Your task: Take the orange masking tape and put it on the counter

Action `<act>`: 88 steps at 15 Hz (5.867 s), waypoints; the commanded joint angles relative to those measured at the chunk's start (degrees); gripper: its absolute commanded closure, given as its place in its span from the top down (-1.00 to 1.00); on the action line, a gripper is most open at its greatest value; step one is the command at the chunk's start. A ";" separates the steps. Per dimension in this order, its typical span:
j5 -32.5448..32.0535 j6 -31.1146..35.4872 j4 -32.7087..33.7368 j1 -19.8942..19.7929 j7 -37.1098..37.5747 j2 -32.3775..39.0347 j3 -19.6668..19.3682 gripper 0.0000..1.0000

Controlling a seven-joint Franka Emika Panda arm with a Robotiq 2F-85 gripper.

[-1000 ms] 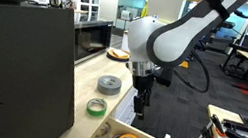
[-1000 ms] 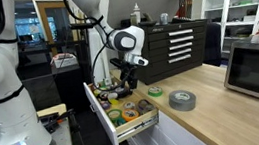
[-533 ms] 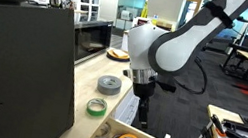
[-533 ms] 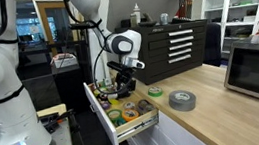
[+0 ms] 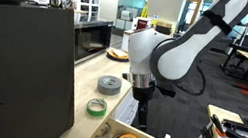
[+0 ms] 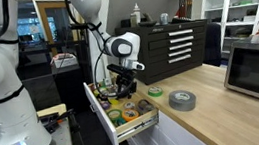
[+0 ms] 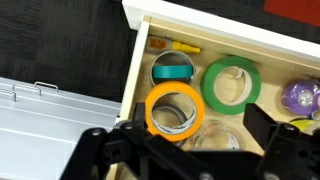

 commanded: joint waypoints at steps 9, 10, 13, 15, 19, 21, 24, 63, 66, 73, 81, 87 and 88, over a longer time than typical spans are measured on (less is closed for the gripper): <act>-17.85 24.92 -4.91 11.22 9.12 9.72 -5.70 1.00; -18.46 26.29 -4.97 11.85 8.94 10.48 -6.11 1.00; -17.97 29.92 -4.56 12.48 8.12 12.96 -6.25 1.00; -17.32 31.82 -4.32 12.61 7.47 14.62 -6.17 1.00; -16.51 34.10 -3.83 12.11 6.34 17.48 -6.24 1.00; -16.33 34.68 -3.57 11.95 5.95 18.50 -6.43 1.00; -16.04 34.99 -2.84 11.21 5.21 19.78 -6.22 1.00; -11.60 15.82 3.05 7.56 1.45 8.79 0.56 -0.90; -11.61 10.57 4.85 8.19 2.44 6.30 0.79 -0.90; -14.01 7.15 8.43 8.55 6.28 3.74 -1.85 -0.90; -15.27 11.22 12.22 5.66 3.99 5.25 -5.15 -0.90; -14.12 17.19 13.47 2.28 -0.46 7.26 -4.49 -0.89; -14.11 18.05 13.47 1.98 -1.29 7.51 -4.37 -0.89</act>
